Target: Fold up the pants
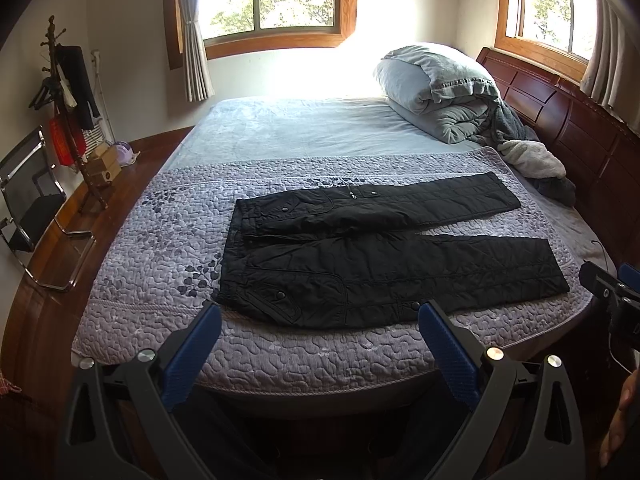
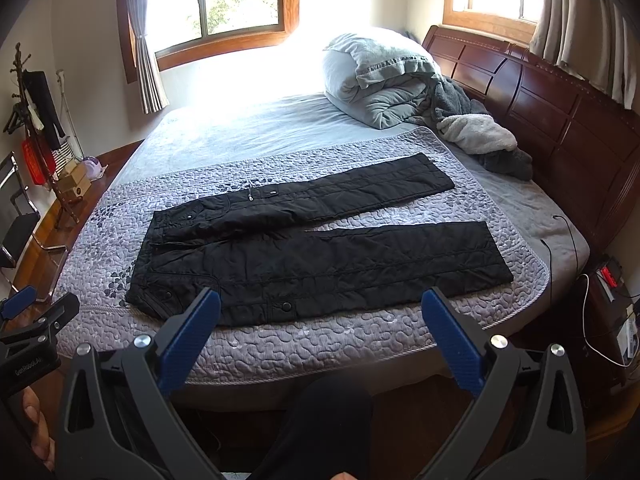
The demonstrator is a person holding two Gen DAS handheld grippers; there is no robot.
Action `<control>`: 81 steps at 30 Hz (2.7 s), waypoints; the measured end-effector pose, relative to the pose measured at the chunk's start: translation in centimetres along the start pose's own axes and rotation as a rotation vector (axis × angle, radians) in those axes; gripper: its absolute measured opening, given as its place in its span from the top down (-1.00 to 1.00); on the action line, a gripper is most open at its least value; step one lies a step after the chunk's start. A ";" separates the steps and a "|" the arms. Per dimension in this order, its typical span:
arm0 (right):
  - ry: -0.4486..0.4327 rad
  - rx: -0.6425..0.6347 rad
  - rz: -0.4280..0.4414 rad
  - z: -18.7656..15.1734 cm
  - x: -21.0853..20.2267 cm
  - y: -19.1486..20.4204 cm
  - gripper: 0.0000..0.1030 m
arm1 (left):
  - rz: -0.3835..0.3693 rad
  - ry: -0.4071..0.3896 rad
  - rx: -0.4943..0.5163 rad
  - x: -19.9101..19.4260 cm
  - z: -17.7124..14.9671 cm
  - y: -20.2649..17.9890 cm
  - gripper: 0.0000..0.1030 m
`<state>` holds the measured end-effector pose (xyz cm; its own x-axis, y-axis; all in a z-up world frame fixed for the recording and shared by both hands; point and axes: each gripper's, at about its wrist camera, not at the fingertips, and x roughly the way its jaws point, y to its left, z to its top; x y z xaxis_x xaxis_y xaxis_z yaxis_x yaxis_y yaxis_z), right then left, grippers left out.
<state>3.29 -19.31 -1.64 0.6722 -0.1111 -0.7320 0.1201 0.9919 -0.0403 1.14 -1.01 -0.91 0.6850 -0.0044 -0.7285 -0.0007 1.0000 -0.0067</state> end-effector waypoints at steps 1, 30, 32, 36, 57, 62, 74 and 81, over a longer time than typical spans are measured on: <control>0.000 -0.001 -0.002 0.0 0.0 0.0 -0.95 | 0.000 0.001 0.000 0.0 0.0 0.0 -0.93; 0.375 0.321 0.196 -6.4 25.6 -13.9 -0.95 | -0.346 0.497 -0.673 30.6 -5.9 22.8 -0.92; 0.395 0.381 0.216 -7.0 27.2 -15.2 -0.95 | -0.409 0.486 -0.749 32.4 -6.2 23.6 -0.92; 0.383 0.453 0.251 -7.7 29.0 -17.4 -0.95 | -0.412 0.527 -0.825 35.7 -6.7 23.6 -0.92; 0.196 1.116 0.158 -11.2 34.1 -45.9 -0.51 | -0.302 0.520 -0.897 38.6 -7.4 22.5 0.37; 0.156 1.157 0.222 -11.7 36.4 -48.1 -0.15 | -0.258 0.480 -0.925 38.5 -7.4 21.9 0.49; 0.237 1.016 0.300 -11.8 35.3 -39.4 0.78 | -0.057 0.334 -1.046 33.6 -8.8 30.0 0.69; 0.284 0.981 0.215 -13.8 35.0 -35.6 0.81 | 0.002 0.272 -1.115 32.7 -11.2 32.8 0.70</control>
<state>12.47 -57.62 -35.16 0.5684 0.2068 -0.7963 0.6445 0.4897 0.5872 15.35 31.62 -32.63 0.5040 -0.1398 -0.8523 -0.7395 0.4400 -0.5095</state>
